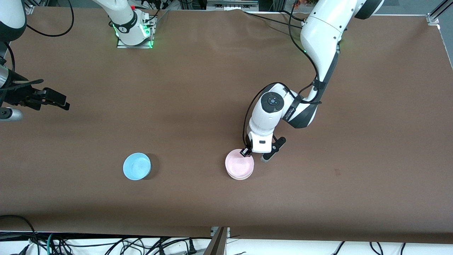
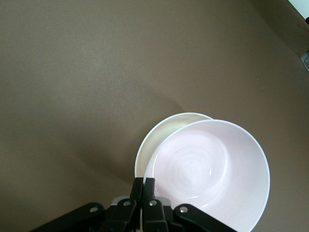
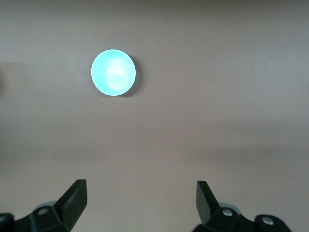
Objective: Stack pink and blue bowls on white bowl
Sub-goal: 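Lower the pink bowl into the white bowl and open the left gripper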
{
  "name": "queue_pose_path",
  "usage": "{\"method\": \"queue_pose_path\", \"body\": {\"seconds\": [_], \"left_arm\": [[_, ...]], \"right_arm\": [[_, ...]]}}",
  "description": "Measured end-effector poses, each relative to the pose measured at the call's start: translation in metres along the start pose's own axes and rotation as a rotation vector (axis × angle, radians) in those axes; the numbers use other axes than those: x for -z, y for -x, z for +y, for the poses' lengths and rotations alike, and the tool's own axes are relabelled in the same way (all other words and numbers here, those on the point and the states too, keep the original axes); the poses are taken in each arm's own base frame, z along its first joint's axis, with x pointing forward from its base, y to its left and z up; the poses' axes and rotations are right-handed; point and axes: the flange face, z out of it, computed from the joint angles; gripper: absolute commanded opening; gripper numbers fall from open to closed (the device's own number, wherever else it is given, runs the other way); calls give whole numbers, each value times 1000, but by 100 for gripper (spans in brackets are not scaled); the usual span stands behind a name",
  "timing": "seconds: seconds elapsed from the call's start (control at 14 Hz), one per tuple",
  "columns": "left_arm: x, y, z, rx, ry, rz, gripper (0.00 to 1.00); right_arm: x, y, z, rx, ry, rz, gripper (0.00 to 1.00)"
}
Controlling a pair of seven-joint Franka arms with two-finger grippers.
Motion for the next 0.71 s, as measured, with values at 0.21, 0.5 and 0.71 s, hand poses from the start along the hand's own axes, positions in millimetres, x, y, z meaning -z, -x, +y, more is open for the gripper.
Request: {"method": "queue_pose_path", "body": {"seconds": [0.21,0.5,0.71], "left_arm": [[-2,0,-1,-11,-4,8,0],[-6,1,-2,-12,-9,7,0],[-11,1,-4,-12,-17,5,0]], "right_arm": [[0,0,0,0,0,0,100],[0,0,0,0,0,0,100],[0,0,0,0,0,0,100]]}}
